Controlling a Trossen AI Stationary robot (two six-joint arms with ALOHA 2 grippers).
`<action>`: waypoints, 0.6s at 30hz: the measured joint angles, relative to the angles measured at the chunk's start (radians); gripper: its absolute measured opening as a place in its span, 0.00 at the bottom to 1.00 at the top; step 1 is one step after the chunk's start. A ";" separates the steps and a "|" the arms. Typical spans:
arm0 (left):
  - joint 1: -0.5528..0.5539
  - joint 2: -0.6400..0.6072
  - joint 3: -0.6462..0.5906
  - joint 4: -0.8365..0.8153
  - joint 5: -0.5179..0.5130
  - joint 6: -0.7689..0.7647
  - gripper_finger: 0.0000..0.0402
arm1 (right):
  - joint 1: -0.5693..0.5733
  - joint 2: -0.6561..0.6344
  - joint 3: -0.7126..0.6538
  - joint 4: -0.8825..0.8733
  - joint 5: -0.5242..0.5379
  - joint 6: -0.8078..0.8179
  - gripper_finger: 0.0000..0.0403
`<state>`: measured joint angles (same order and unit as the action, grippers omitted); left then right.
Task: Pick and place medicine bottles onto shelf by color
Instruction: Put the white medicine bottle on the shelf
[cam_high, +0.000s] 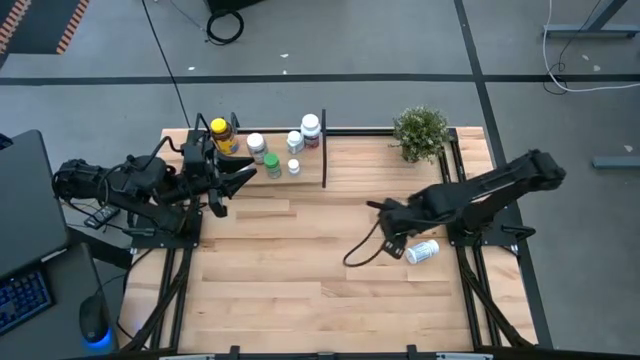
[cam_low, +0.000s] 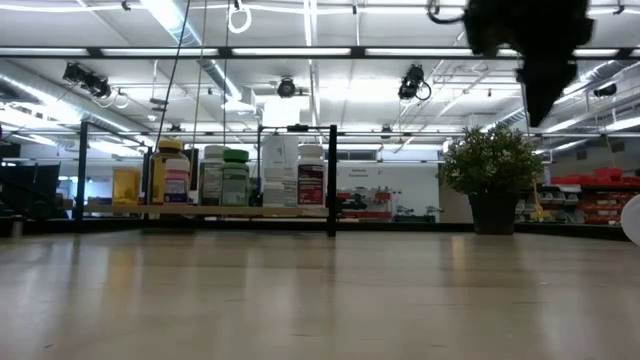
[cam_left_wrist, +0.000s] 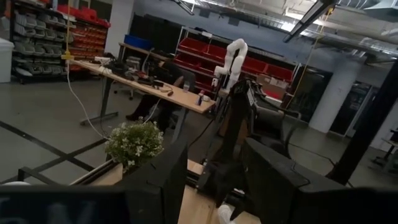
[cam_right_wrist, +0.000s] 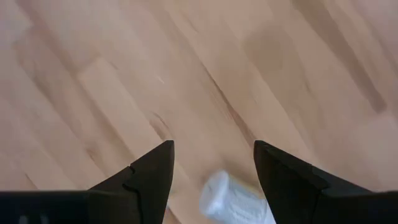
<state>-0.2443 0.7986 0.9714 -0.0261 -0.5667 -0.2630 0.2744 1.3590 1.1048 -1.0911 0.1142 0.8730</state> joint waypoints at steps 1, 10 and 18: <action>0.000 0.000 0.000 0.000 0.000 0.000 0.40 | 0.004 -0.029 -0.031 -0.004 -0.009 0.041 0.57; 0.000 0.059 0.000 0.001 0.000 -0.013 0.40 | 0.064 -0.134 -0.191 0.005 -0.138 0.221 0.57; 0.000 0.175 0.000 0.057 0.028 -0.035 0.40 | 0.176 -0.156 -0.223 -0.031 -0.190 0.490 0.60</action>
<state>-0.2440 0.9737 0.9714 0.0309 -0.5387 -0.2983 0.4499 1.2025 0.8822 -1.1224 -0.0757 1.3626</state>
